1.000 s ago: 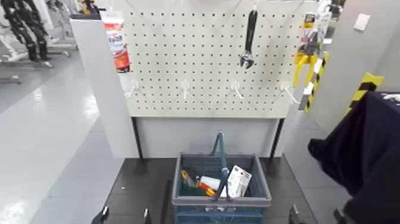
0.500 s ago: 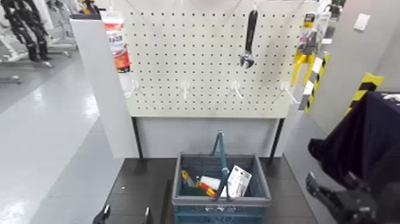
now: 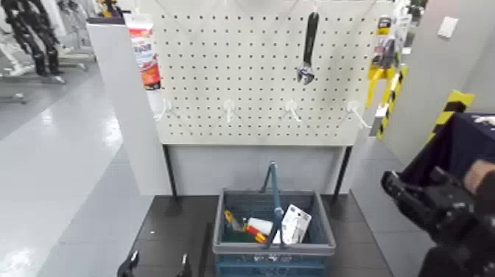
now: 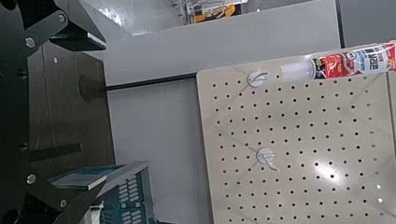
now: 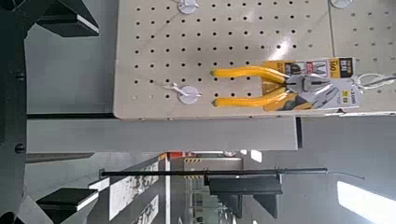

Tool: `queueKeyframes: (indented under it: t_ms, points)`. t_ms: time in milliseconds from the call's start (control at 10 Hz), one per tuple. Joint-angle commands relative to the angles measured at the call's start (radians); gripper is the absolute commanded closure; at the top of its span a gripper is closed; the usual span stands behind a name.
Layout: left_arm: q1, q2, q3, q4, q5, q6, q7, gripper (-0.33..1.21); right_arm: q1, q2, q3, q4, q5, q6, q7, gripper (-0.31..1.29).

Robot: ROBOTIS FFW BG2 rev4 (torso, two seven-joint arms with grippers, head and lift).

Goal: Put the yellow pliers into the crate.

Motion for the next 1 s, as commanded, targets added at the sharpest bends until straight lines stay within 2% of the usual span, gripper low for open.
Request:
queueKeyframes:
  t_ms: [100, 200, 600, 900, 1000]
  points:
    - [-0.007, 0.007, -0.01, 0.0, 0.002, 0.004, 0.0, 0.28, -0.109, -0.049, 0.01, 0.068, -0.008, 0.005, 0.026, 0.09]
    - [-0.009, 0.007, -0.011, 0.0, 0.002, 0.005, 0.0, 0.28, -0.147, -0.069, 0.016, 0.091, -0.009, 0.013, 0.034, 0.1]
    - [-0.024, 0.011, -0.024, 0.0, 0.002, 0.01, -0.002, 0.28, -0.329, -0.148, 0.05, 0.226, -0.068, 0.025, 0.124, 0.1]
    - [-0.034, 0.015, -0.033, 0.0, 0.002, 0.013, -0.005, 0.28, -0.449, -0.181, 0.074, 0.32, -0.103, 0.036, 0.202, 0.1]
    - [-0.038, 0.016, -0.036, 0.0, 0.002, 0.013, -0.005, 0.28, -0.478, -0.187, 0.088, 0.359, -0.132, 0.036, 0.227, 0.1]
